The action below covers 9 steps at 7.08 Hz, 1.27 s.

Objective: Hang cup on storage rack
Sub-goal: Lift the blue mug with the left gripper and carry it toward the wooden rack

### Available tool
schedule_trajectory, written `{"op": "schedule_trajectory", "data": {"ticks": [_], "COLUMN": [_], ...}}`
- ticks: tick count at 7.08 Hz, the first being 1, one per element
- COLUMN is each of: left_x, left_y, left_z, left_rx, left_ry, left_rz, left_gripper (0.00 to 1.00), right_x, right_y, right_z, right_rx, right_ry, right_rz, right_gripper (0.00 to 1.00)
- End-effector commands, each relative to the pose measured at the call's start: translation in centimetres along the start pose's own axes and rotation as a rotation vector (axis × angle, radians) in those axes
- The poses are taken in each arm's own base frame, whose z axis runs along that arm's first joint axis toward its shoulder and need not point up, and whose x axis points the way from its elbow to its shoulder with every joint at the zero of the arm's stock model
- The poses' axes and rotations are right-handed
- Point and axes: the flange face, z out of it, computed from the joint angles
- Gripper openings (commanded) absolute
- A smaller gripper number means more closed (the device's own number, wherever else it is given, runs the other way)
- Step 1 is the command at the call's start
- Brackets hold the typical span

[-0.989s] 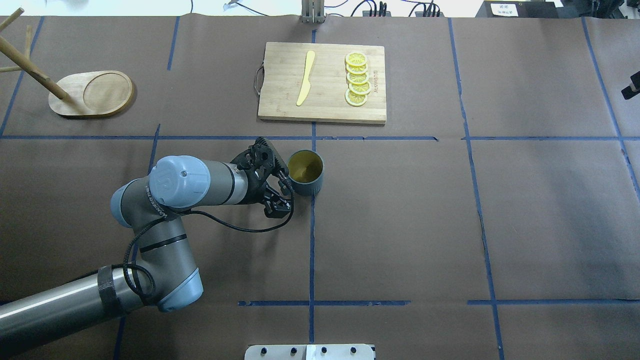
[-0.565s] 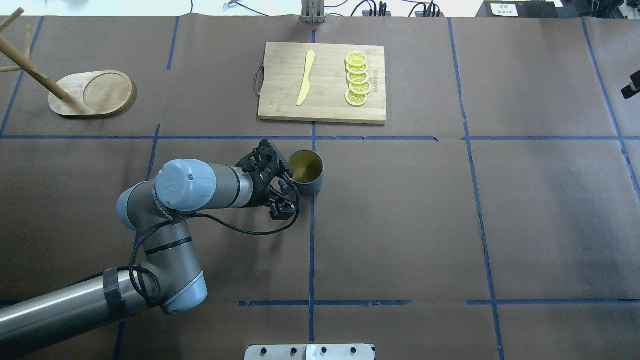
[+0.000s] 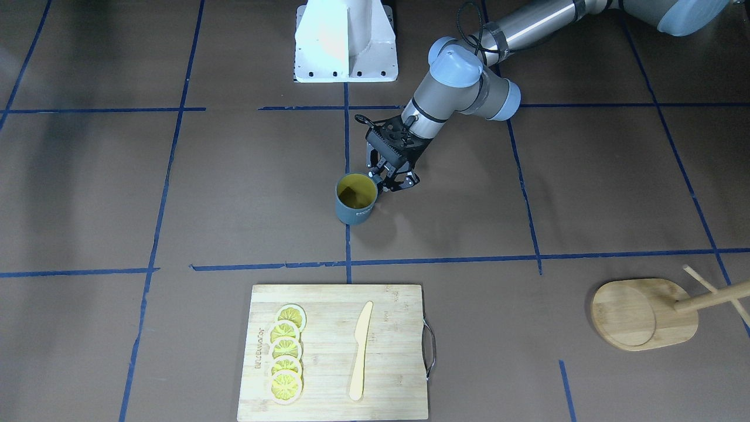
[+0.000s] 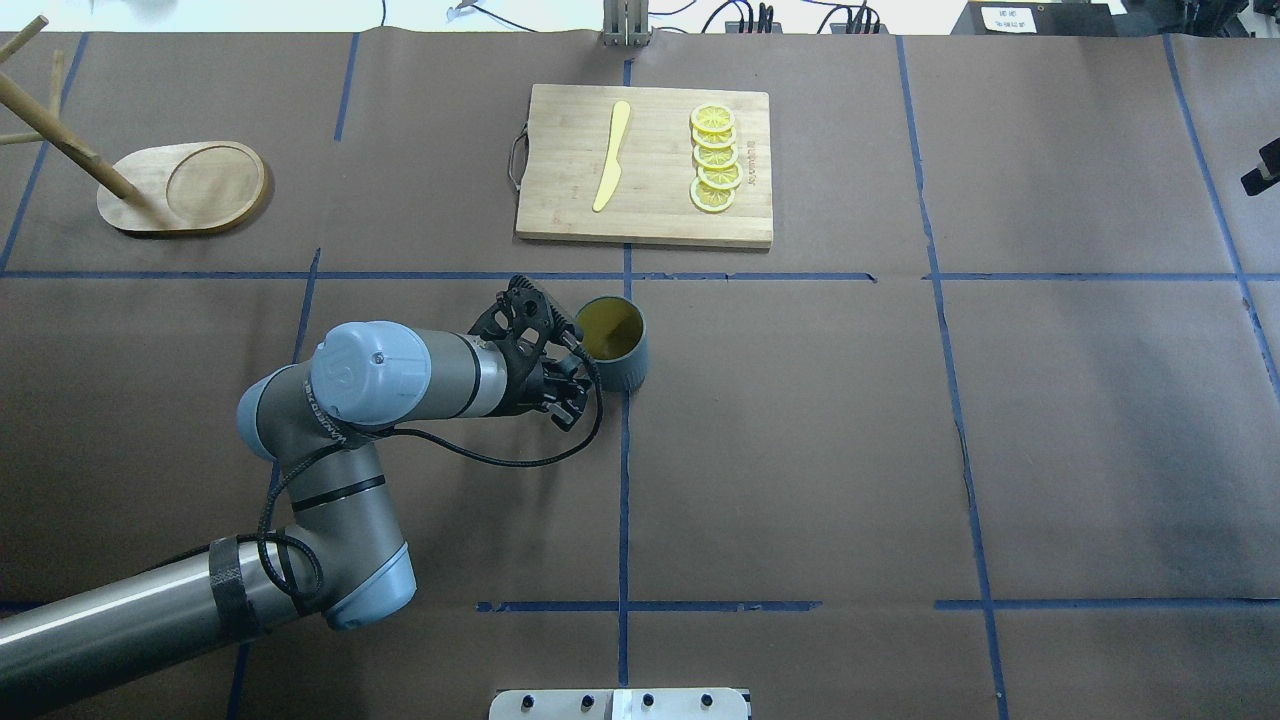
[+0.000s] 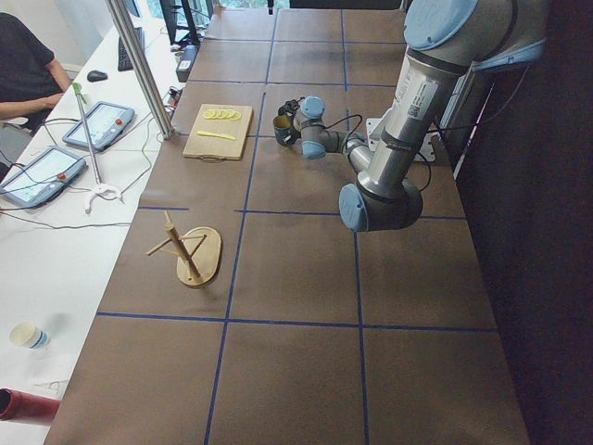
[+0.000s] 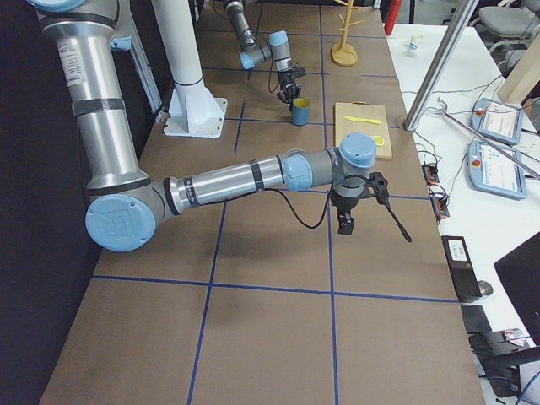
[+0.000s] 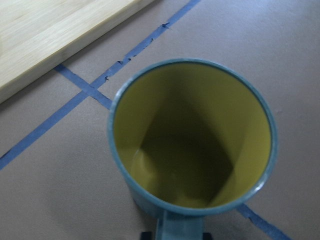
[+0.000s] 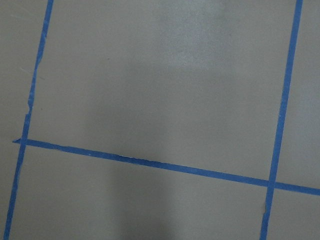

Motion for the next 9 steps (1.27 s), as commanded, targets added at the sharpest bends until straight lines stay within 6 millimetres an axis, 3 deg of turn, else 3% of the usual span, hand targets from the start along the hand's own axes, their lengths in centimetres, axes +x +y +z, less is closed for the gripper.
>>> {"op": "schedule_trajectory", "data": {"ticks": [1,3,5,6,8,9], "left_x": [-0.6,-1.2,-4.2,-6.2,-9.2,-11.2], "left_y": [-2.4,-4.8,-6.8,-7.4,-7.2,-6.9], "left_z": [-2.6,-5.6,-10.1,-11.3,-13.9,-15.3], "left_rx": [0.059,0.097,0.124,0.119,0.188,0.224], "left_ry": [0.012,0.049,0.088,0.096,0.160,0.174], "left_rz": [-0.048,-0.139,-0.309,-0.429,-0.766,-0.865], "left_gripper": [0.00,0.00,0.00,0.00,0.00,0.00], "right_x": [0.0,1.6,7.7,10.2,14.4,14.4], "right_y": [0.0,0.2,3.4,6.8,12.2,13.5], "right_z": [0.0,-1.1,-2.4,-0.3,0.1,0.2], "right_rx": [-0.001,0.014,0.029,-0.012,-0.021,-0.017], "right_ry": [0.000,0.007,0.017,0.021,-0.007,-0.042], "right_rz": [-0.001,0.025,0.028,-0.024,0.050,0.069], "right_gripper": [1.00,1.00,1.00,1.00,1.00,1.00]}}
